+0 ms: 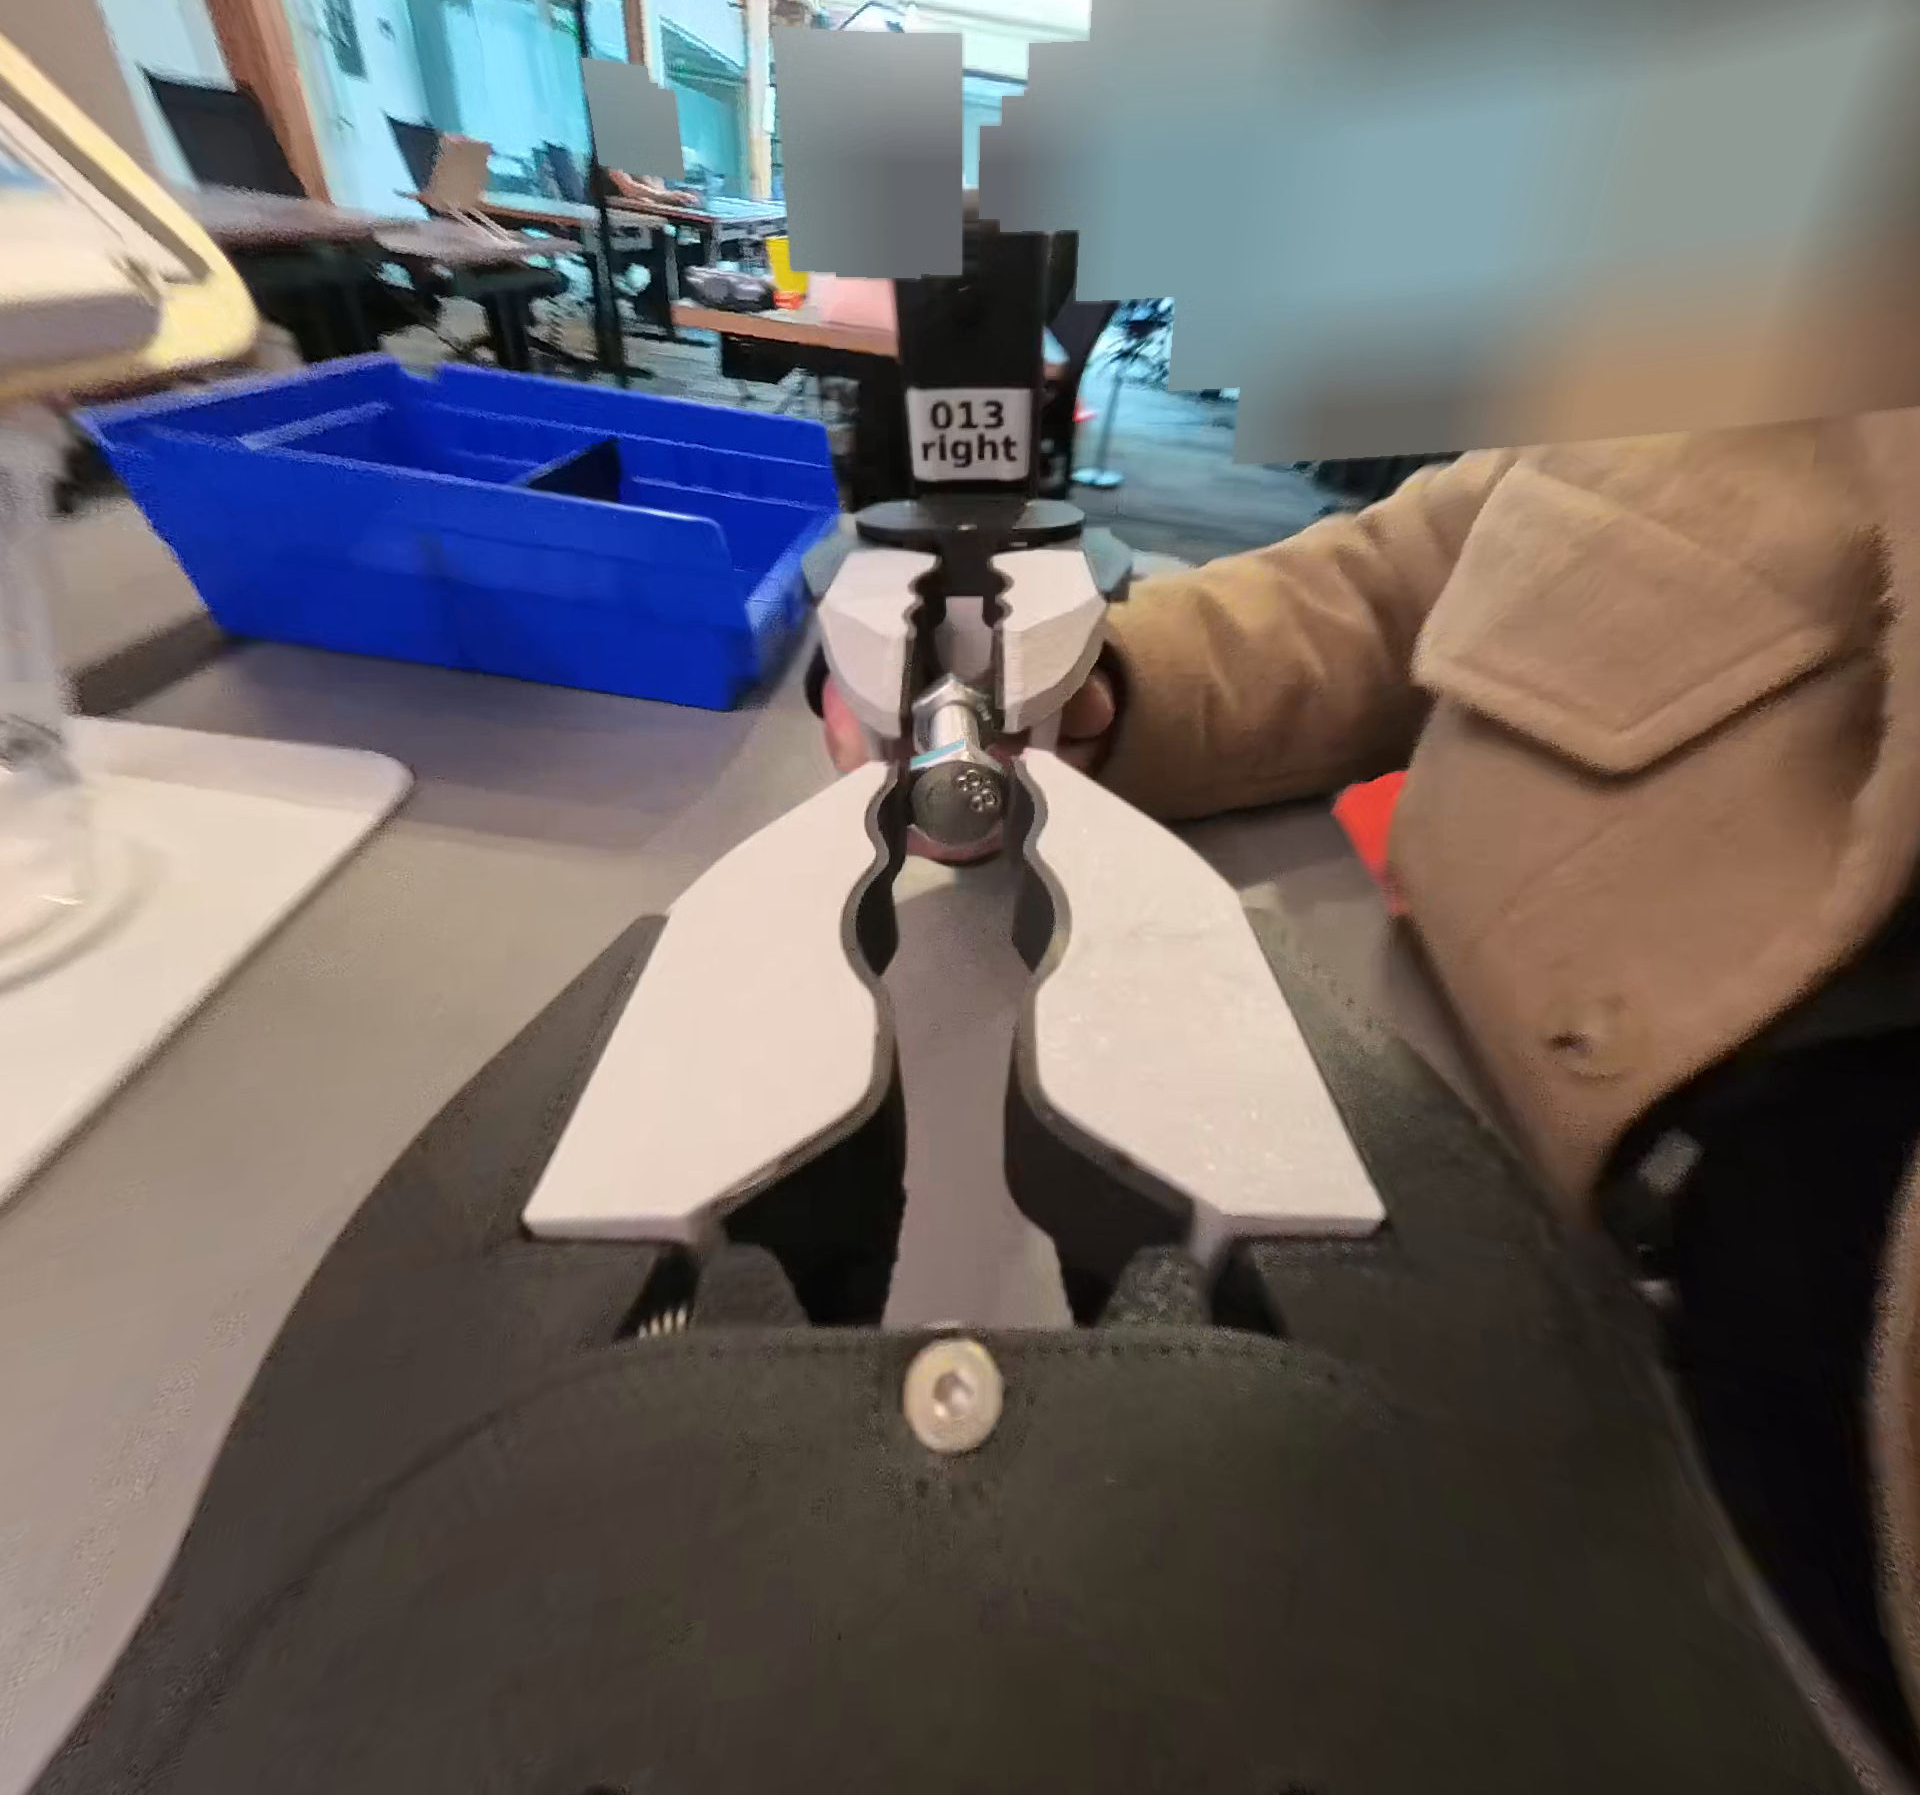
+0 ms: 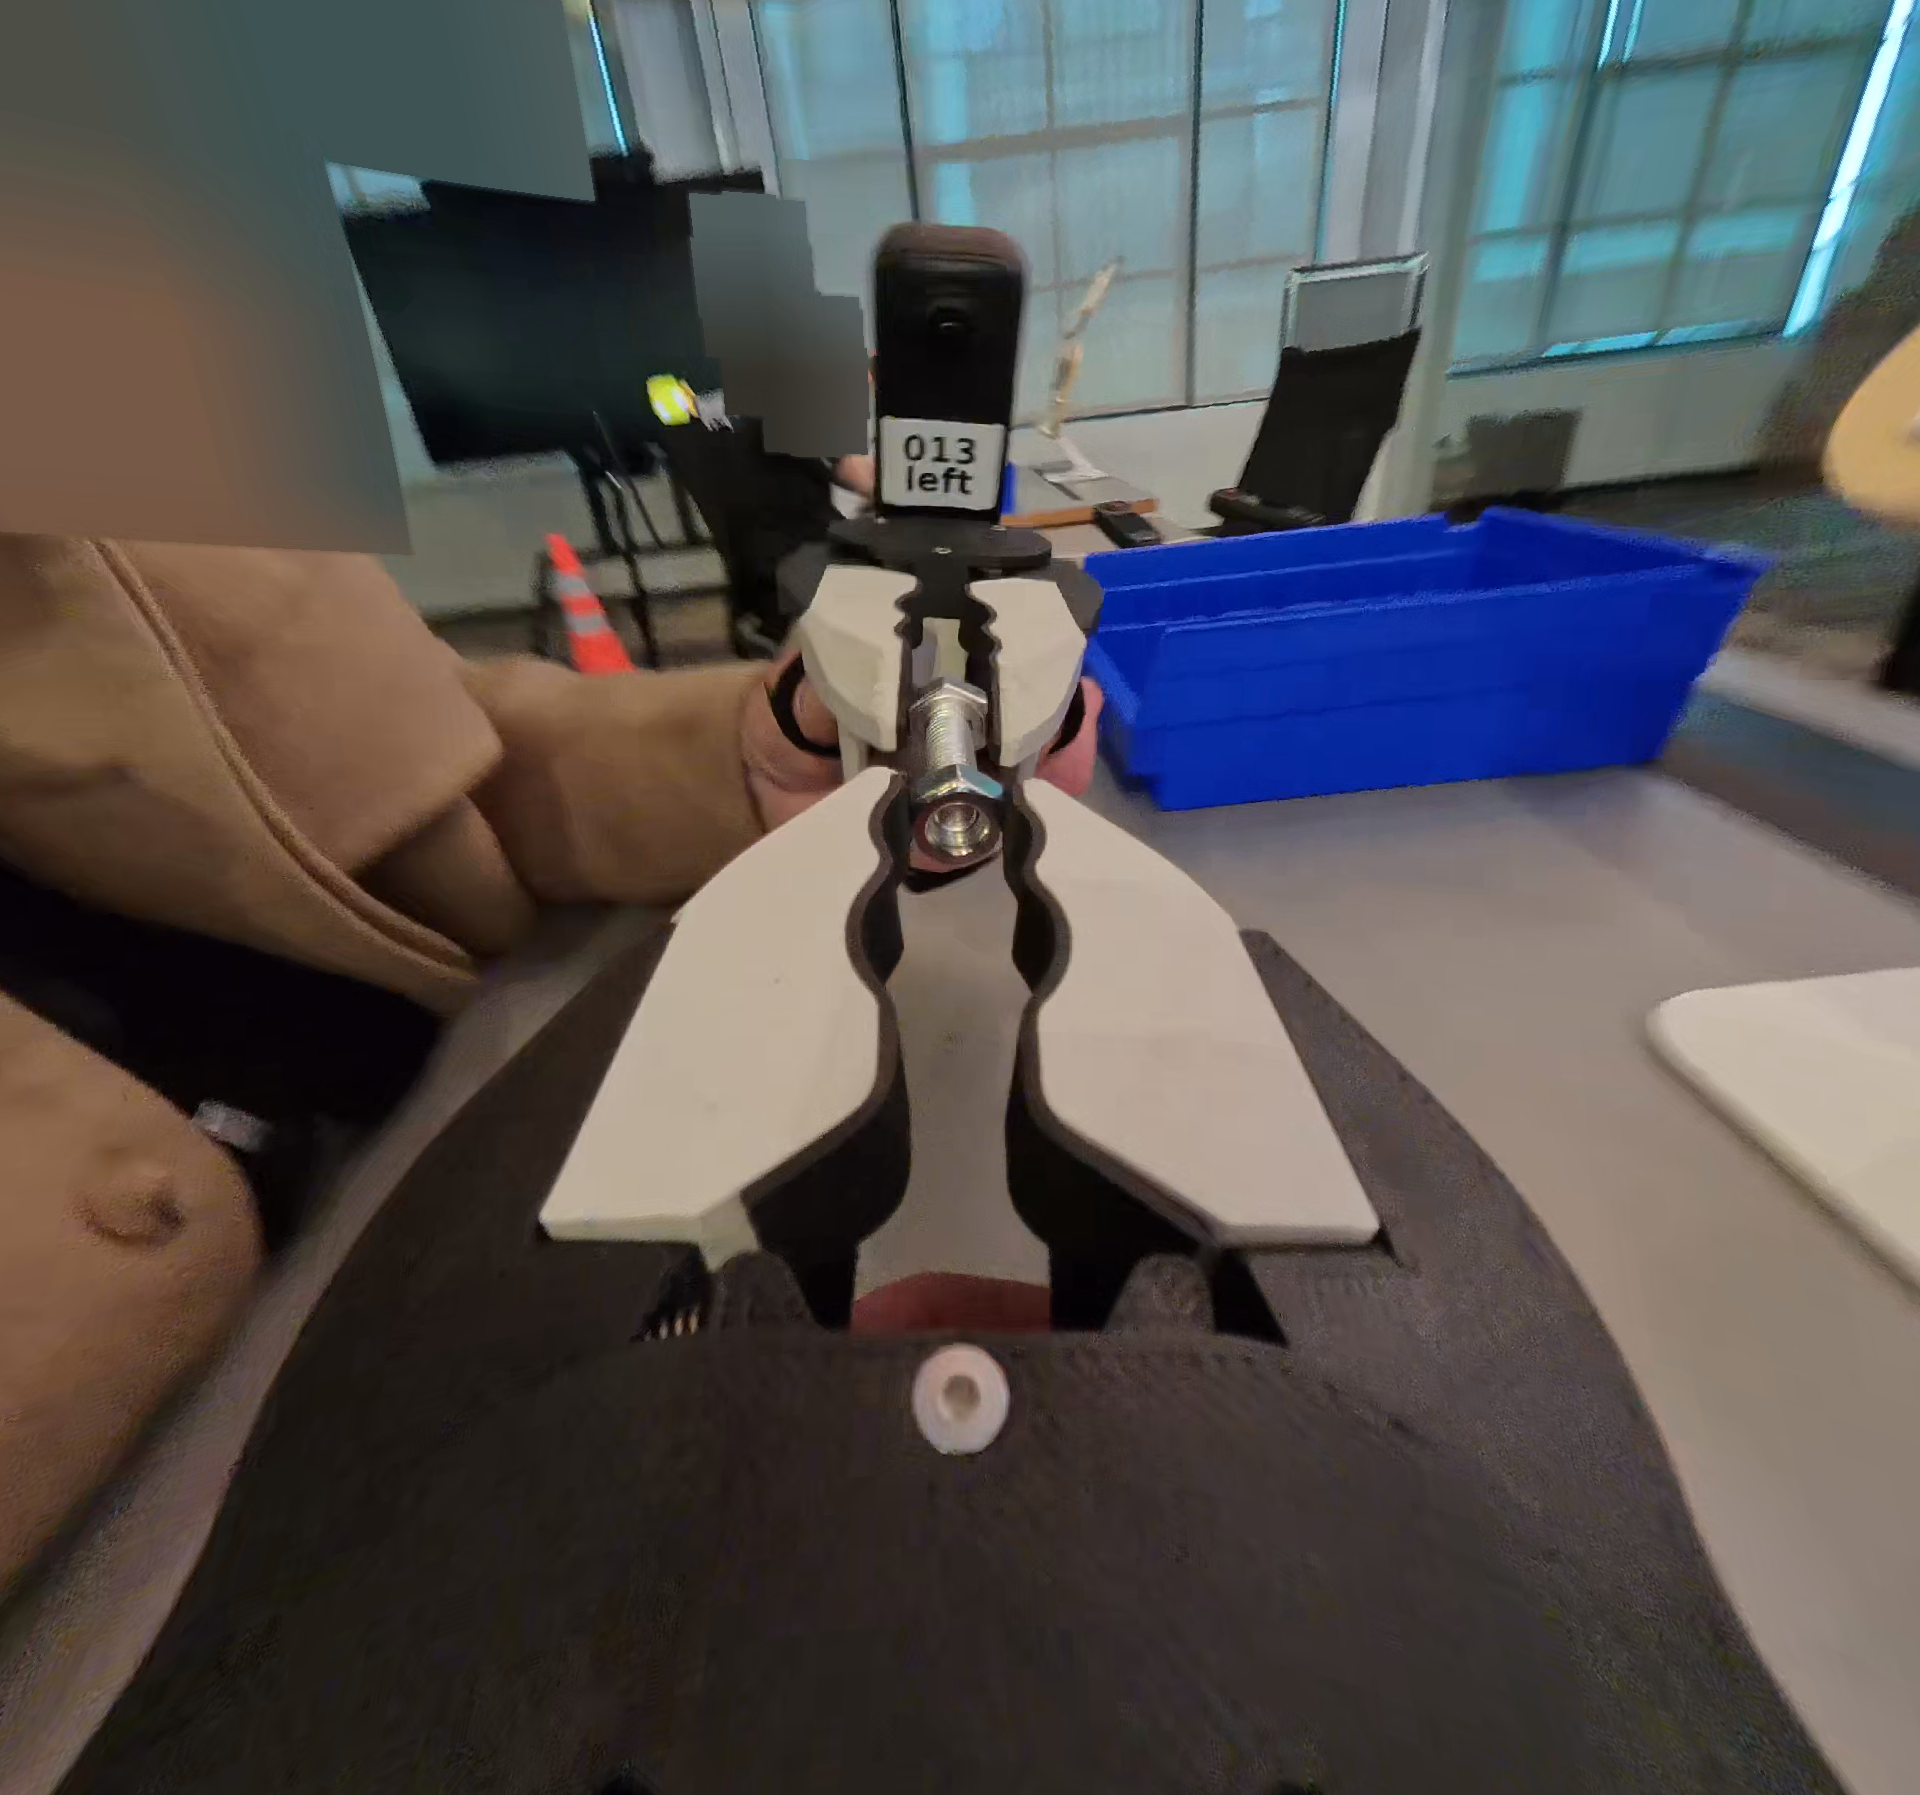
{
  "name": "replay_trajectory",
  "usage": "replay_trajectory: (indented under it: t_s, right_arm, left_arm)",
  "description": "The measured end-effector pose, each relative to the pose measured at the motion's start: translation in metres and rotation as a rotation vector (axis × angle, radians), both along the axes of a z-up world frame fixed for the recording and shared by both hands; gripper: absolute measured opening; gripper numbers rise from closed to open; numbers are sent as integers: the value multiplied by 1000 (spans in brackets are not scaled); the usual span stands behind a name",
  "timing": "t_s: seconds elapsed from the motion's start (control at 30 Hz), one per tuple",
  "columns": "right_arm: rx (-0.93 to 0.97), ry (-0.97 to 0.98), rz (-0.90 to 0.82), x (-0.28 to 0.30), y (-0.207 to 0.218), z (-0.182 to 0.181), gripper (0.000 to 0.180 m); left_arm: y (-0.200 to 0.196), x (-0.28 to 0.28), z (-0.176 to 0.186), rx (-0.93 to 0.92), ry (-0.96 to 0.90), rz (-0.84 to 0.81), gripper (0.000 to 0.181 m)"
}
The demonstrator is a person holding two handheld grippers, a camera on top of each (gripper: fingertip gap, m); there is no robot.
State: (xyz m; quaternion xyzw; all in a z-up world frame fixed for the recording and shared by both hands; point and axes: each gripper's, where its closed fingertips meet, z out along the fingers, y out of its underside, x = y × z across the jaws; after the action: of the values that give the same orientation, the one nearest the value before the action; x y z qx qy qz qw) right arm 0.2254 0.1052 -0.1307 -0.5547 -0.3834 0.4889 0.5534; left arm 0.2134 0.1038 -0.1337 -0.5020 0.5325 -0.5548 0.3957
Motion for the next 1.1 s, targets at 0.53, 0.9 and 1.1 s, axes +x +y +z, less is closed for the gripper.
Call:
replay_trajectory:
  t_s: [0.53,0.9,1.1]
  right_arm:
    - [568,-417,-253,14,3,-5,18]
    - [593,-414,-530,77,28,42,18]
    - [584,-437,-831,169,52,78,18]
  left_arm:
    - [15,-6,-4,-354,-68,-62,17]
    - [38,-16,-20,-233,12,101,18]
    - [41,-17,-21,-214,23,125,18]
